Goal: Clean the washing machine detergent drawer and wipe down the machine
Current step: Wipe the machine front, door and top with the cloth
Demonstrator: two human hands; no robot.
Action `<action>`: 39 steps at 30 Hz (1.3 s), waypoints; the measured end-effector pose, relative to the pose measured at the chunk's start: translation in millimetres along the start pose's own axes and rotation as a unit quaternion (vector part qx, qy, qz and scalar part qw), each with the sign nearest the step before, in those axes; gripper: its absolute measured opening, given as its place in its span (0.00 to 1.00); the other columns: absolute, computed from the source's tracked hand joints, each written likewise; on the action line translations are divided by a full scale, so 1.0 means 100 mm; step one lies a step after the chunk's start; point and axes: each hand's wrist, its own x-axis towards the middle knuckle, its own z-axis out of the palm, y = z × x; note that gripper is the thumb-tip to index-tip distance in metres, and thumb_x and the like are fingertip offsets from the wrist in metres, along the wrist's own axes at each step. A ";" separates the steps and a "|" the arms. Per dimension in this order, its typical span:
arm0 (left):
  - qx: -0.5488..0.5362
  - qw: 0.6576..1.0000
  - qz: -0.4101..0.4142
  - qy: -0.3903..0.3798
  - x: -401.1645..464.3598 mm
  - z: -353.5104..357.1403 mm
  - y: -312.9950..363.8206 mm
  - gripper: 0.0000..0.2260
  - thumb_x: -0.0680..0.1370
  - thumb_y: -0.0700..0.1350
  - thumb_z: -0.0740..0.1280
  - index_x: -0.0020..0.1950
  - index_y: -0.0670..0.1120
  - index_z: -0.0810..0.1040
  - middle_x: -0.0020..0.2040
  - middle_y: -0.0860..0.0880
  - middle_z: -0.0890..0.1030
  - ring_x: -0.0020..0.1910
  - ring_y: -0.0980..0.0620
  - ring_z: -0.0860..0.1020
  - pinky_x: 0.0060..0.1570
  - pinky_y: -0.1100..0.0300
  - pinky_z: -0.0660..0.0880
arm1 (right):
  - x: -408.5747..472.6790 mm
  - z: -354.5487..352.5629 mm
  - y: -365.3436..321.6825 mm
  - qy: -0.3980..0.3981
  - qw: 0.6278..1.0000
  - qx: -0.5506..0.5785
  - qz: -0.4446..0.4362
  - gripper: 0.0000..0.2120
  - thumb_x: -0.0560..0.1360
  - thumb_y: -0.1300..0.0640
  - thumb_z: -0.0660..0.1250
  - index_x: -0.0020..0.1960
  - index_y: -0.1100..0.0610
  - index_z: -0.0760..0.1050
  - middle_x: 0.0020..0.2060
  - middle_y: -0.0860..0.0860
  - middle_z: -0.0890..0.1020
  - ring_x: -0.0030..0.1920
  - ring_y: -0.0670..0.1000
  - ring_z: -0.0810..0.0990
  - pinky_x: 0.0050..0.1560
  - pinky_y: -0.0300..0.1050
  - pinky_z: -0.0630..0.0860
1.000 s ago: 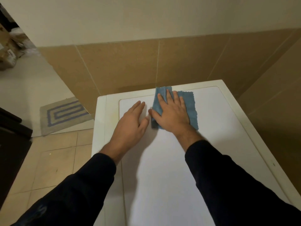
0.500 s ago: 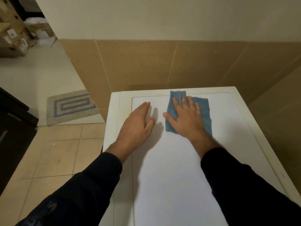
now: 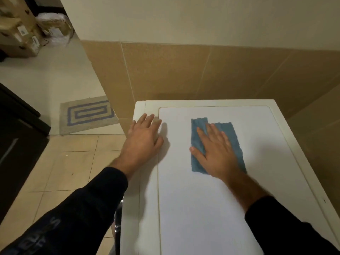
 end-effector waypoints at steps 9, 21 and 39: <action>0.006 0.999 -0.013 -0.032 -0.03 0.22 -0.23 0.30 0.81 0.63 0.48 0.80 0.50 0.53 0.81 0.46 0.49 0.80 0.46 0.44 0.76 0.44 0.51 | 0.70 -0.02 -0.80 -0.010 0.999 -0.025 -0.023 0.31 0.81 0.36 0.44 0.81 0.46 0.45 0.80 0.52 0.45 0.79 0.58 0.42 0.77 0.61 0.42; 0.008 1.000 -0.010 0.010 -0.09 0.34 -0.23 0.29 0.82 0.61 0.43 0.79 0.50 0.55 0.81 0.46 0.49 0.80 0.47 0.43 0.77 0.43 0.48 | 0.75 -0.08 -0.69 -0.012 0.999 -0.037 0.009 0.30 0.83 0.41 0.45 0.81 0.51 0.44 0.80 0.53 0.44 0.80 0.56 0.42 0.77 0.55 0.40; -0.066 0.997 -0.005 0.030 -0.17 0.32 -0.24 0.31 0.81 0.61 0.39 0.78 0.49 0.61 0.80 0.46 0.54 0.80 0.50 0.47 0.78 0.49 0.45 | 0.85 -0.05 -0.93 0.000 1.000 0.004 0.006 0.29 0.83 0.41 0.42 0.81 0.50 0.45 0.80 0.52 0.44 0.80 0.54 0.42 0.78 0.56 0.41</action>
